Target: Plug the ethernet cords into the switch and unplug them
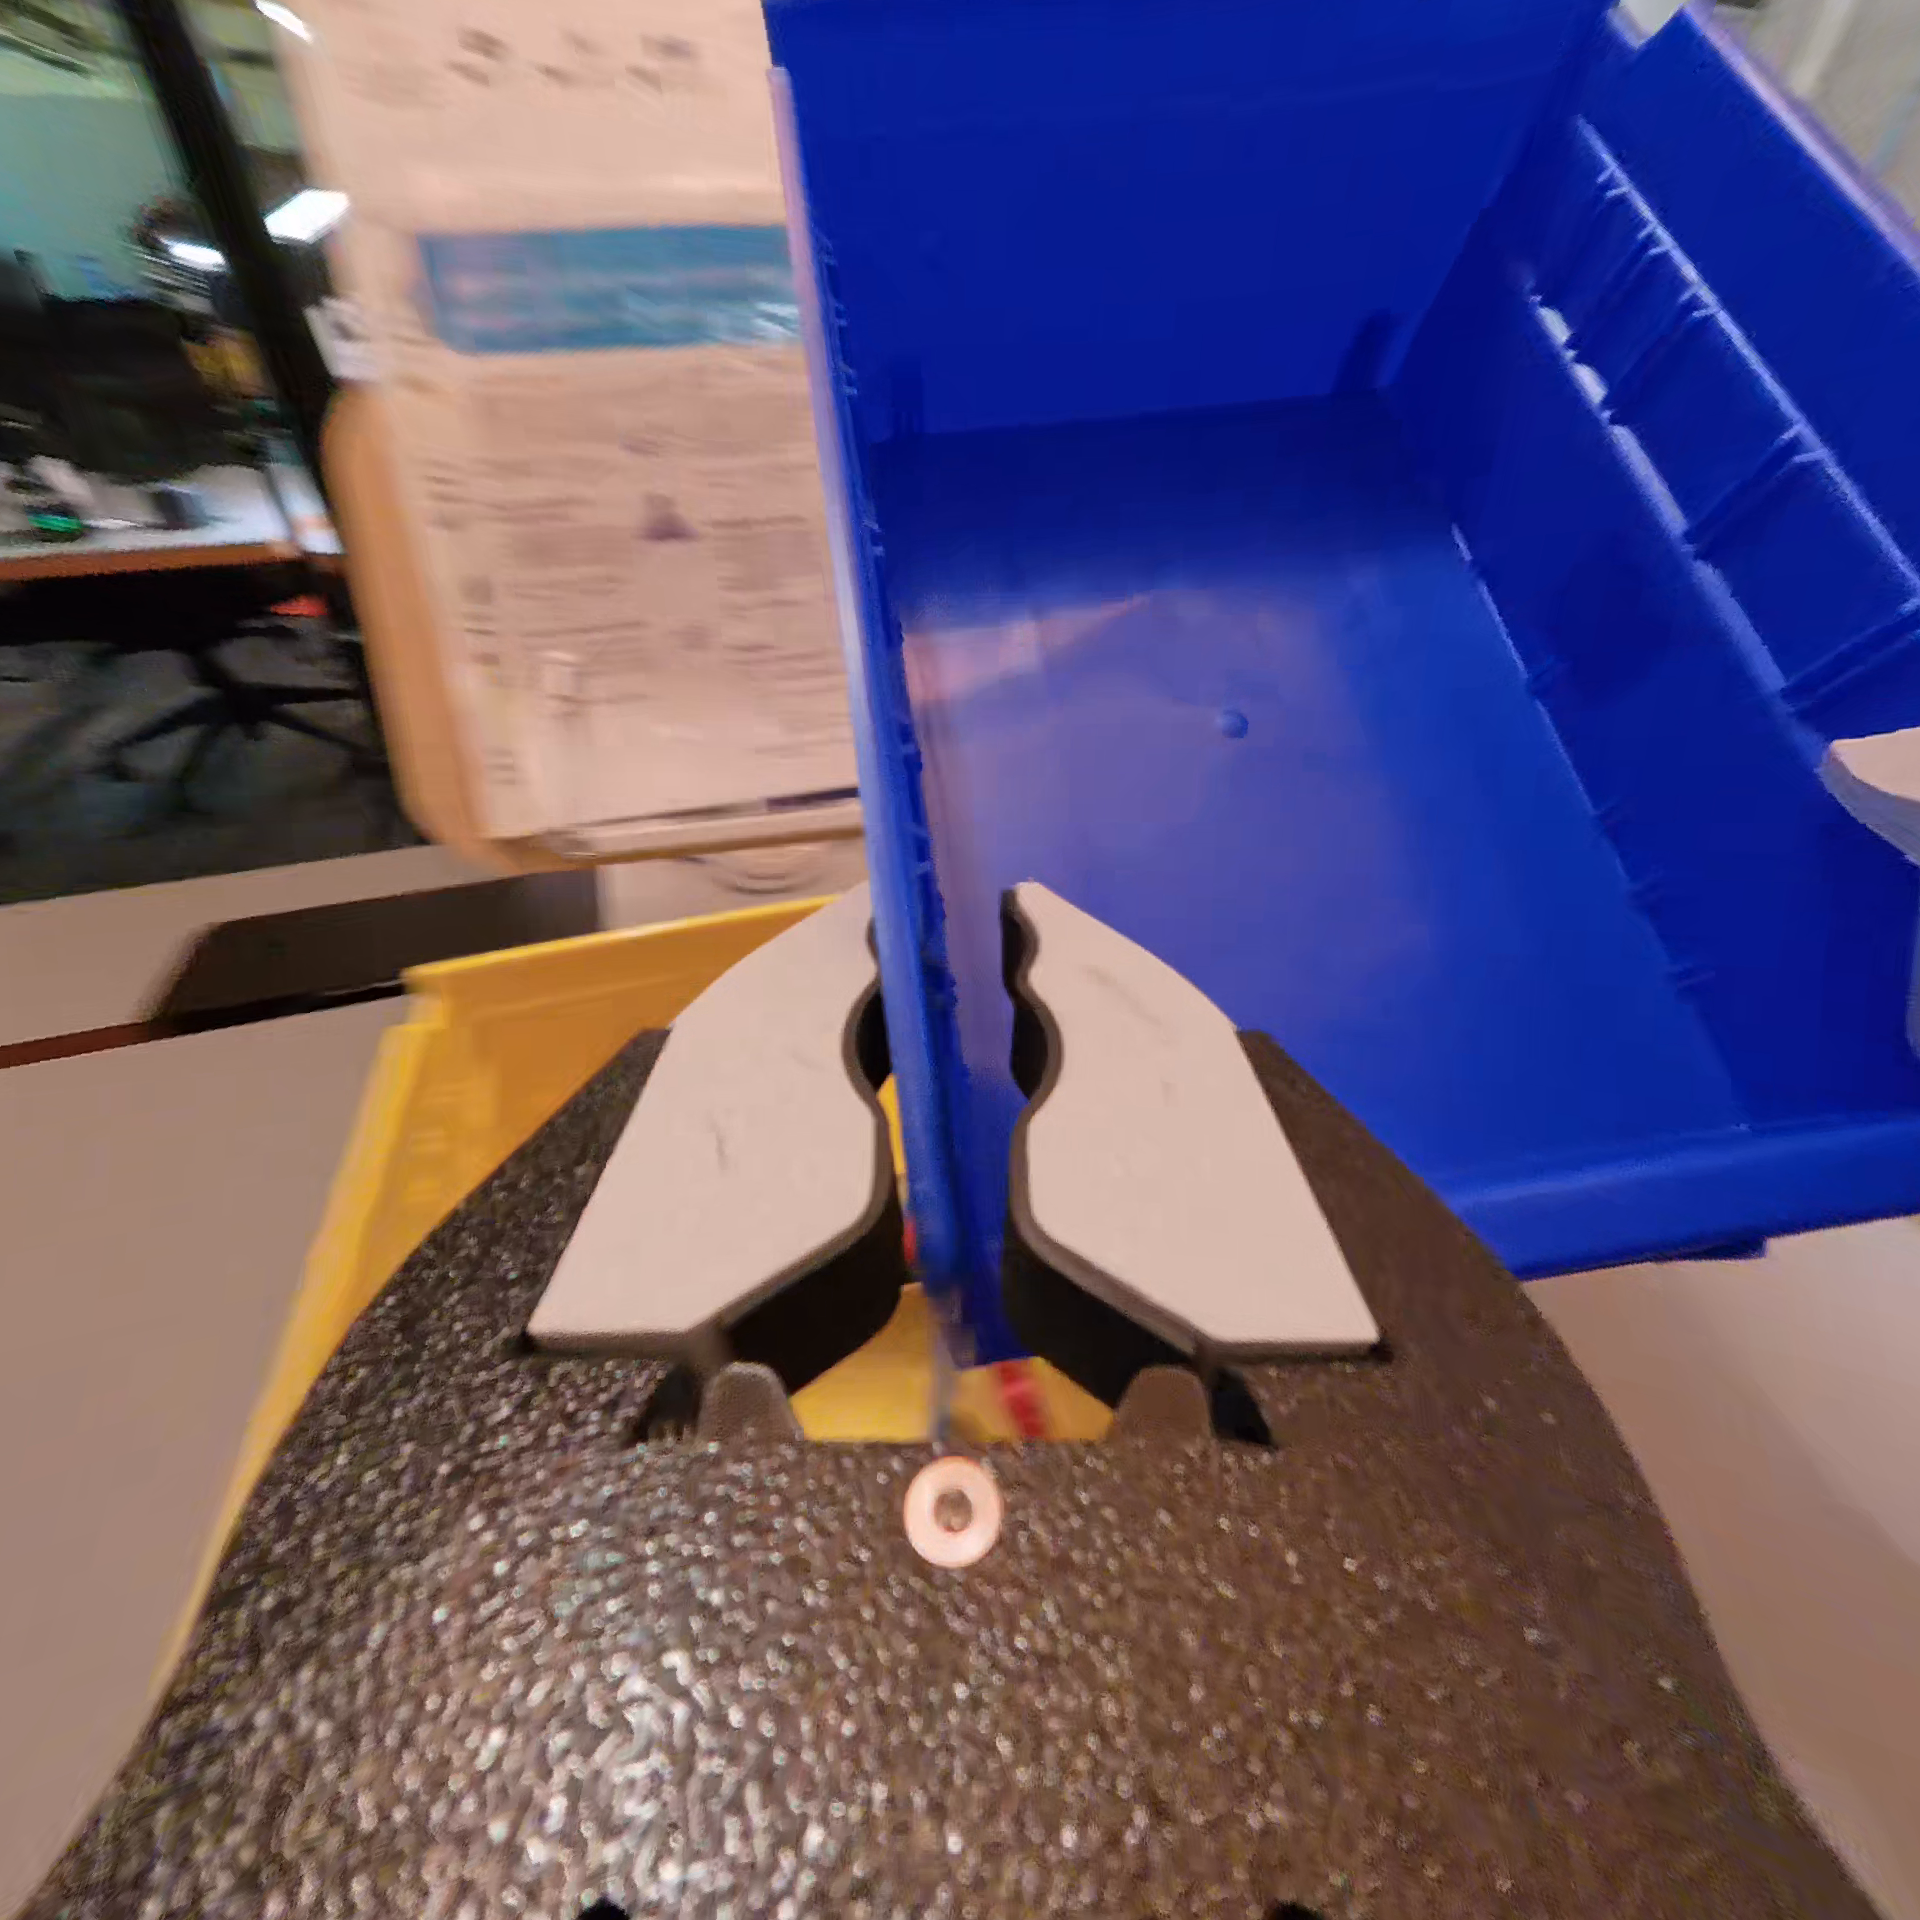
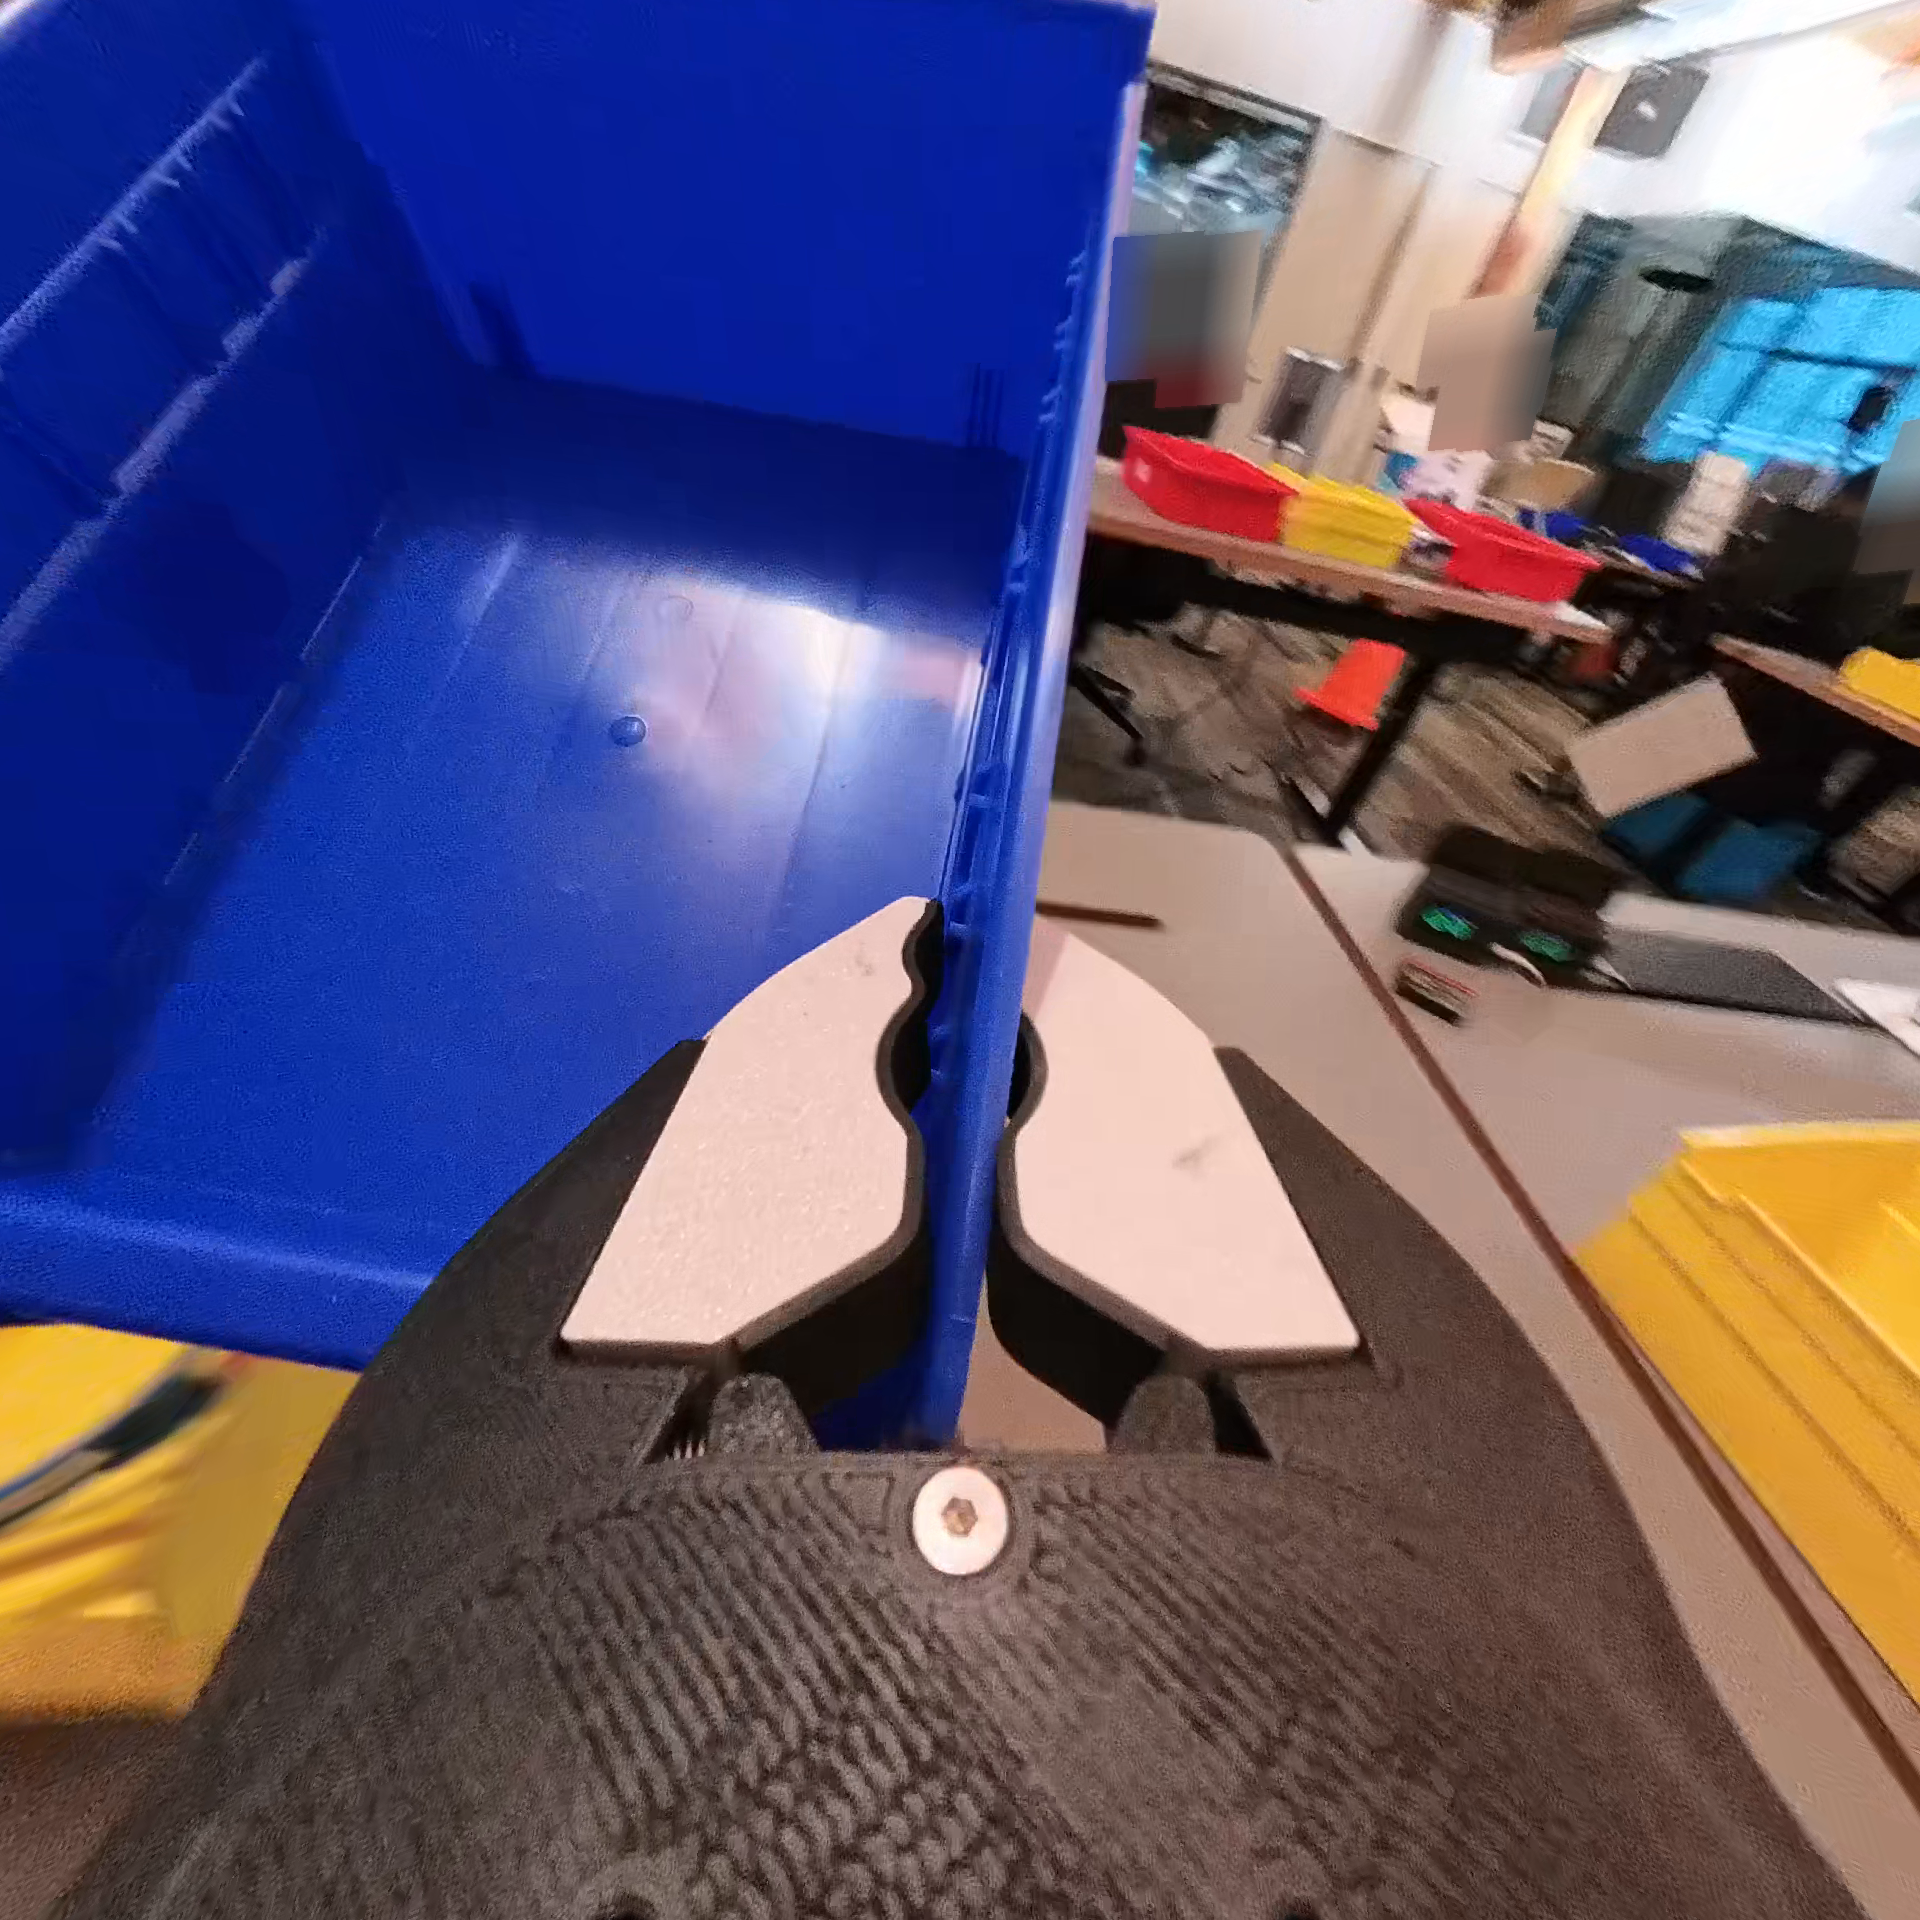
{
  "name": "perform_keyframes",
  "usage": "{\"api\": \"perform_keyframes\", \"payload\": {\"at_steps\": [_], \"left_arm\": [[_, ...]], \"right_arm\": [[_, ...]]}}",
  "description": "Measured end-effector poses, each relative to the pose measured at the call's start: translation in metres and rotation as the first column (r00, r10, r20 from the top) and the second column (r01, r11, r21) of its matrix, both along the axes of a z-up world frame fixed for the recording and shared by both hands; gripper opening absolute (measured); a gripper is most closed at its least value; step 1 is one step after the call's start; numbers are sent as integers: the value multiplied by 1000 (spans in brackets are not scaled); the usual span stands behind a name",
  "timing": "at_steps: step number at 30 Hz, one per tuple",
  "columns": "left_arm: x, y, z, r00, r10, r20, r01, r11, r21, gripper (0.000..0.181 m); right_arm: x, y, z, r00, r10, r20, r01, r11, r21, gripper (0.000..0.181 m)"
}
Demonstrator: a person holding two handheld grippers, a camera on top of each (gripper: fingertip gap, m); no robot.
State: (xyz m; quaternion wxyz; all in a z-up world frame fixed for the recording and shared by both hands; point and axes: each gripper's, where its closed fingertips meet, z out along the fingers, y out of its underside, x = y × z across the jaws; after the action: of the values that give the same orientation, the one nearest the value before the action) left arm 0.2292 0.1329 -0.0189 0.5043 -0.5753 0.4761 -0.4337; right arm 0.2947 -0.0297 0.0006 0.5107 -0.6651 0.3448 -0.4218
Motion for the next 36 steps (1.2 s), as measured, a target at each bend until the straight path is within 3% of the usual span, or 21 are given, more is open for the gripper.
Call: {"api": "perform_keyframes", "payload": {"at_steps": [5,10,14,18,22,25,28,31,33,36], "left_arm": [[59,-108,-55,987,-133,-92,126,989,-78,19],[101,-172,-103,961,-186,-206,179,983,-50,21],[118,-205,-140,925,-230,-301,210,973,-97,27],[125,-223,-161,903,-248,-350,224,968,-110,31],[126,-231,-164,894,-300,-334,263,953,-150,40],[119,-239,-164,835,-420,-357,410,906,-106,65],[97,-216,-145,834,-412,-367,441,897,-6,79],[52,-172,-97,886,-382,-264,411,909,65,83],[17,-122,-67,930,-316,-186,341,932,123,76],[-38,-9,-49,983,-67,-174,107,966,236,66]], "right_arm": [[40,-117,-62,977,-145,-155,146,989,-9,6],[70,-186,-121,941,-210,-265,220,975,10,6],[95,-217,-159,913,-207,-351,223,975,4,6],[107,-234,-184,891,-192,-412,231,972,47,5],[114,-236,-184,904,-187,-384,227,972,62,5],[115,-236,-180,920,-200,-336,228,973,45,7],[115,-235,-180,928,-218,-302,226,974,-9,10],[115,-237,-180,934,-232,-272,226,973,-51,13],[115,-237,-180,937,-226,-267,221,974,-47,12],[117,-237,-180,938,-215,-273,216,976,-26,11]]}}
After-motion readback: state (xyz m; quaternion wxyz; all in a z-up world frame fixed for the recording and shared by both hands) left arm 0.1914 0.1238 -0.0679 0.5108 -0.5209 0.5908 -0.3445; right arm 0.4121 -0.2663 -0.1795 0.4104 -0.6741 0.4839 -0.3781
